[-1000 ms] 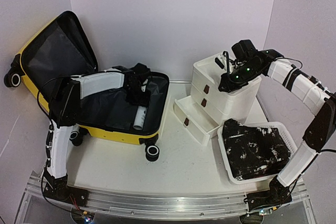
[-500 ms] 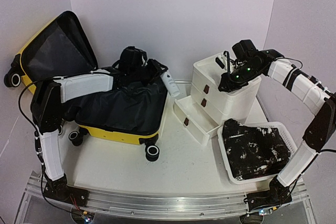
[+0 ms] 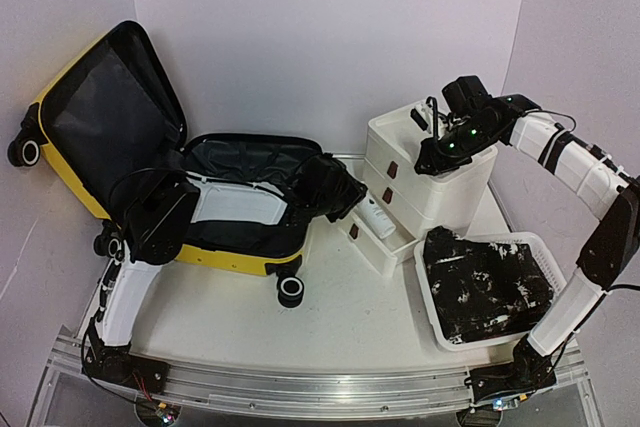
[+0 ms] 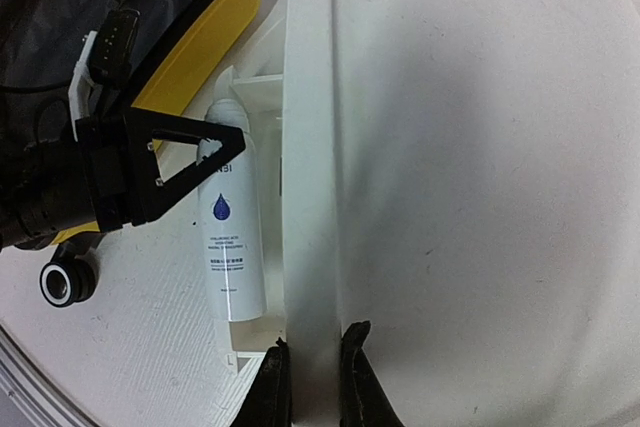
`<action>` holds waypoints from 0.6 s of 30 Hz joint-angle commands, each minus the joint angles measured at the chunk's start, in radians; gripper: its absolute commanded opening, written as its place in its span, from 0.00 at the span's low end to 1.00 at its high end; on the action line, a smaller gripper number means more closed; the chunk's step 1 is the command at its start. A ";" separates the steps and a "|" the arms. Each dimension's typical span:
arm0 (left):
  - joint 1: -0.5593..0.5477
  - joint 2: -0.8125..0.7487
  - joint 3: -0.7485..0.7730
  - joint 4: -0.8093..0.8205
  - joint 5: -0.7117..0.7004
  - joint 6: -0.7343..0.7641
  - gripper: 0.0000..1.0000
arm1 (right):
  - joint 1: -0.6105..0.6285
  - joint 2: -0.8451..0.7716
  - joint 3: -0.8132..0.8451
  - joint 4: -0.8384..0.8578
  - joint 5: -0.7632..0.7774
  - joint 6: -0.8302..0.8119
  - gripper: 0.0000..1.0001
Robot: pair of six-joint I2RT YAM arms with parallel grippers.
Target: Open, take out, and arrange the luggage
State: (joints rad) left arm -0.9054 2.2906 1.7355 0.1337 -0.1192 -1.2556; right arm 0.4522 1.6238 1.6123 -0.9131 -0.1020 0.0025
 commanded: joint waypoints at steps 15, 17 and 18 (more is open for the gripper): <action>-0.054 -0.173 -0.070 0.098 -0.102 0.654 0.66 | 0.000 -0.001 -0.022 -0.012 -0.035 0.065 0.00; -0.079 -0.195 -0.112 0.097 -0.103 0.749 0.56 | 0.000 0.001 -0.022 -0.012 -0.036 0.063 0.00; -0.092 -0.201 -0.136 0.098 -0.100 0.785 0.49 | 0.001 0.001 -0.022 -0.012 -0.034 0.062 0.00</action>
State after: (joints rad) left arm -0.9478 2.2070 1.6588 0.1783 -0.2127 -0.7364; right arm 0.4522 1.6234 1.6096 -0.9058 -0.1070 0.0116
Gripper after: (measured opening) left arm 0.587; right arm 0.110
